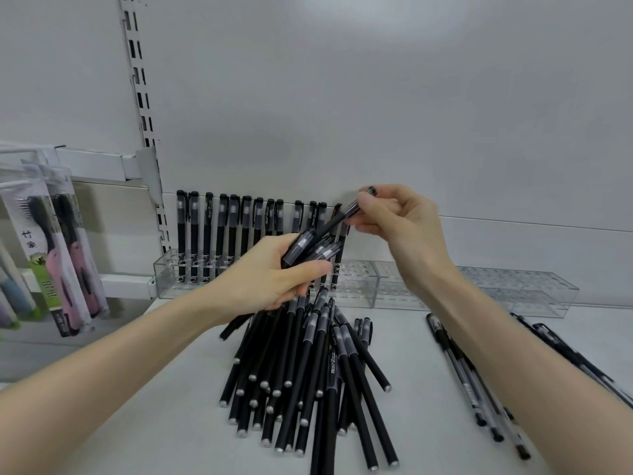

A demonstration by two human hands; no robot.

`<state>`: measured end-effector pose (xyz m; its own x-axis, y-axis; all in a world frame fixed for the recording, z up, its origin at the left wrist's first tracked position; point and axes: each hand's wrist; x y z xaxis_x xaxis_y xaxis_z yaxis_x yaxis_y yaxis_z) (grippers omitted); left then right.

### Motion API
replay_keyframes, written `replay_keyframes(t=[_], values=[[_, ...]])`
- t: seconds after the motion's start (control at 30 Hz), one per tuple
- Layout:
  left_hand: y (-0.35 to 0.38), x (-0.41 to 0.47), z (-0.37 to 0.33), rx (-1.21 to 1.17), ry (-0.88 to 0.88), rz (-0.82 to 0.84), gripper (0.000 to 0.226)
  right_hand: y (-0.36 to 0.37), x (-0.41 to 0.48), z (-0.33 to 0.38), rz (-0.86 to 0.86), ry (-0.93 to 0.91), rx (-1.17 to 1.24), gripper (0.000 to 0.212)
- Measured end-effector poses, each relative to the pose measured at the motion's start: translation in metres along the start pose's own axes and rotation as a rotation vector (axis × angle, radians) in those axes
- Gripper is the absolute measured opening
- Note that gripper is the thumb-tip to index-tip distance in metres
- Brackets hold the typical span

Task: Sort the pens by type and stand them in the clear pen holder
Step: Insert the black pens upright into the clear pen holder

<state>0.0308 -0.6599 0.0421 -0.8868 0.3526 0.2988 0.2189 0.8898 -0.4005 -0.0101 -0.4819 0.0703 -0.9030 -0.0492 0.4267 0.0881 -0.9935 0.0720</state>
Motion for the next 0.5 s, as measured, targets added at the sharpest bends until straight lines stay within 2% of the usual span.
replay_keyframes(t=[0.1,0.2,0.37,0.5], values=[[-0.014,-0.004,-0.001,0.090,-0.060,-0.025,0.022,-0.015,0.011,0.010,-0.197,-0.030,0.104,0.012],[-0.025,-0.006,-0.001,0.141,-0.077,-0.119,0.025,-0.029,0.017,0.008,-0.290,-0.121,-0.042,0.010],[-0.026,-0.003,0.001,0.064,-0.063,-0.217,0.016,-0.030,0.019,-0.008,-0.261,-0.243,-0.322,0.013],[-0.011,0.000,-0.001,-0.069,-0.015,-0.241,0.024,-0.026,0.022,-0.017,-0.210,-0.294,-0.437,0.013]])
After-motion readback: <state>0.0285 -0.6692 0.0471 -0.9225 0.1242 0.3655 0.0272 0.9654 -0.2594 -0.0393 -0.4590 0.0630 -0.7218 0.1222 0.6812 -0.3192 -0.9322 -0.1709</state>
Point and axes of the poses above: each hand's wrist, its own x-axis towards the middle knuckle, its own y-axis out of the palm, z = x × y, and after that the axes turned 4 degrees about y, right-handed
